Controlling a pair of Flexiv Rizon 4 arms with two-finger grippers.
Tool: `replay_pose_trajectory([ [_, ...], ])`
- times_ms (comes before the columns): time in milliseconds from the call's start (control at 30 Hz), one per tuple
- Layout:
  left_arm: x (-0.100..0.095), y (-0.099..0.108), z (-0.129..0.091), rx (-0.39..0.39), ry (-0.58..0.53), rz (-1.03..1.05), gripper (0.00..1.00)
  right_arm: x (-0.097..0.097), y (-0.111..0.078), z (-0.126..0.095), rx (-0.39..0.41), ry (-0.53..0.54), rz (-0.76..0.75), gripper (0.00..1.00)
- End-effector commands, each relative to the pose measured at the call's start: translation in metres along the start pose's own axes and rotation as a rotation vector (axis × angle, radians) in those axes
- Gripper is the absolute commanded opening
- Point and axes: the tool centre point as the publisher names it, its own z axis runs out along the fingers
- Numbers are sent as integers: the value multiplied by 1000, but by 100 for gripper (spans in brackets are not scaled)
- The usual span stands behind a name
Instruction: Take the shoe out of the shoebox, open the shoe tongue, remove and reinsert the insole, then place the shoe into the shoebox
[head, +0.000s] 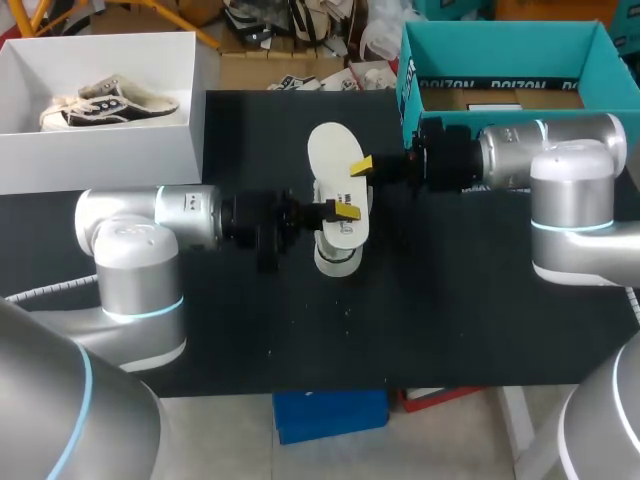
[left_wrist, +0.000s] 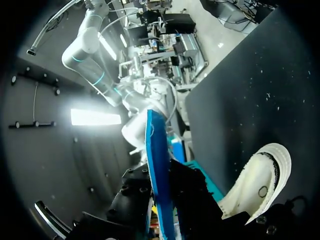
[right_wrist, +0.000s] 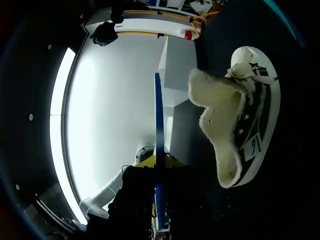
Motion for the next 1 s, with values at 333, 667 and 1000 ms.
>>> replay_pose_trajectory([
  [333,-37,-23,-66,-28,657,-108,100,-1,0,1,-2,-1,0,0],
  [667,-67,-28,-104,-145,1062,-121,100,-1,0,1,-2,-1,0,0],
  [1000,-89,-22,-92,-102,1097,-53,100,-1,0,1,-2,-1,0,0],
])
